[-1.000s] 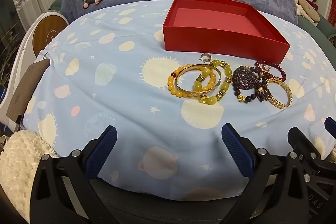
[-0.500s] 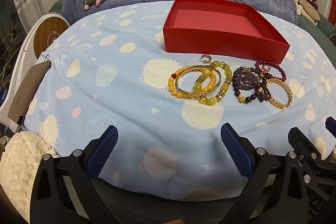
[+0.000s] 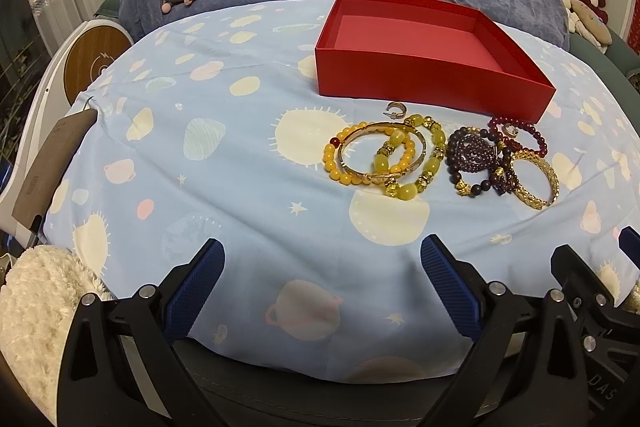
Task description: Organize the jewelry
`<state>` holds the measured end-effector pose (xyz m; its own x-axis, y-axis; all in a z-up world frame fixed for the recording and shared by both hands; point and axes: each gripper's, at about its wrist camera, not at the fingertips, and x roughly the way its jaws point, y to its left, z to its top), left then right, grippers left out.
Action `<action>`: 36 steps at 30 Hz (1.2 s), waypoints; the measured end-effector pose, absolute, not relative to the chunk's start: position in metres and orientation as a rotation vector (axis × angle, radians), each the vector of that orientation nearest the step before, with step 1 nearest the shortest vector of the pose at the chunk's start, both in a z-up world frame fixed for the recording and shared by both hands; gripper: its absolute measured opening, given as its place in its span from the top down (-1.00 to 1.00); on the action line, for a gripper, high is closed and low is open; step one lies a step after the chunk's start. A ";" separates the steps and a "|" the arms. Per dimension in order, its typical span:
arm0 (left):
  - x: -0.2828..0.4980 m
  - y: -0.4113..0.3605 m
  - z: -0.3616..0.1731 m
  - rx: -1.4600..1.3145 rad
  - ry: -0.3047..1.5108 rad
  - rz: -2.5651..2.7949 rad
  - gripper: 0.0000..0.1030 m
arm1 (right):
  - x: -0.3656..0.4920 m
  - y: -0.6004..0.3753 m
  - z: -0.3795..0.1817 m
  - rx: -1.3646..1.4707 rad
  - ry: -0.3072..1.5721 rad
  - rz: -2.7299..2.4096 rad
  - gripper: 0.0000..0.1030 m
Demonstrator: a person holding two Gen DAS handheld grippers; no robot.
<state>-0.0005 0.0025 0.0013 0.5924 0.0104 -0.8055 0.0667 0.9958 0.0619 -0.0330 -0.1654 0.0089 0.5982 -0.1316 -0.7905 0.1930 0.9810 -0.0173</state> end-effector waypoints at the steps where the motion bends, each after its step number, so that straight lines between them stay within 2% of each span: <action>1: -0.001 0.002 0.001 0.088 0.936 -0.034 -0.83 | -0.033 -0.165 0.009 0.072 0.911 -0.188 -0.87; 36: -0.001 0.003 0.001 0.091 0.932 -0.032 -0.83 | -0.035 -0.164 0.009 0.075 0.904 -0.182 -0.87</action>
